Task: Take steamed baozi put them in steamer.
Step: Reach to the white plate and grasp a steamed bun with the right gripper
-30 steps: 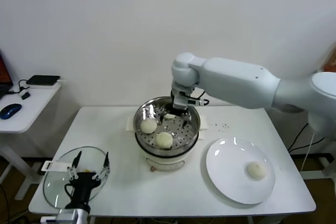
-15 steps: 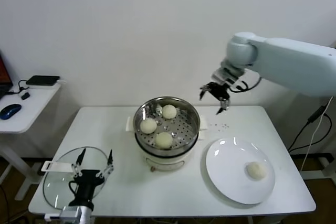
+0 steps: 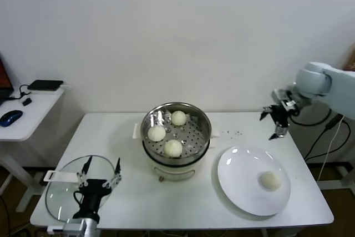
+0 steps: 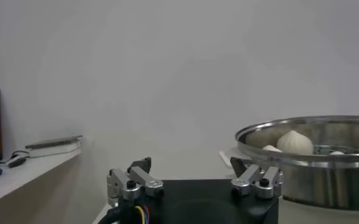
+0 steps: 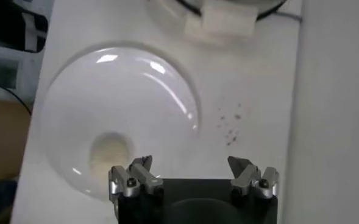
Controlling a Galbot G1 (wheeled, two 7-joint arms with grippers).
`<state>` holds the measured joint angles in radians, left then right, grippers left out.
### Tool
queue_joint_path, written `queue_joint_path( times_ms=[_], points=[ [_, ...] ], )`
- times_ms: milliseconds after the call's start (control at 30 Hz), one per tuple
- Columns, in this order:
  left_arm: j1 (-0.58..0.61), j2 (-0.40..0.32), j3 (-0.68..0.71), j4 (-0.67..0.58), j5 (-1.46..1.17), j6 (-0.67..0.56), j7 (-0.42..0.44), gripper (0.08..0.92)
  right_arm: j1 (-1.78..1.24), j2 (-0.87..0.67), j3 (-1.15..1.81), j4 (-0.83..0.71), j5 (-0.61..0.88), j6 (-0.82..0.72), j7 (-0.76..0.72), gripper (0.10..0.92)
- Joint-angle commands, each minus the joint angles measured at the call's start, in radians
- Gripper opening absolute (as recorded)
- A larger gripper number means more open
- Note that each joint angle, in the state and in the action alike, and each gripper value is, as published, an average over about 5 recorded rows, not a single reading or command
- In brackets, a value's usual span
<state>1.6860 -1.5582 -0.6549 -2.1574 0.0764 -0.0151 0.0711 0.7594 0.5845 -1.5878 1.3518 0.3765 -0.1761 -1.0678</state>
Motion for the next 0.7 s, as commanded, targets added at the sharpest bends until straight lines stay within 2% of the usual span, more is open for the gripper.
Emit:
queue_joint_path(
  times_ms=[33, 700],
  points=[
    [0.005, 0.002, 0.001, -0.009, 0.003, 0.001, 0.001, 0.823, -0.206, -0.168, 0.054, 0.076, -0.071, -0.117, 0.020, 0.823],
    [0.015, -0.003, 0.000, -0.001, 0.006, -0.004, 0.000, 0.823, -0.517, -0.129, 0.287, 0.046, -0.157, -0.122, 0.068, 0.823]
  ],
)
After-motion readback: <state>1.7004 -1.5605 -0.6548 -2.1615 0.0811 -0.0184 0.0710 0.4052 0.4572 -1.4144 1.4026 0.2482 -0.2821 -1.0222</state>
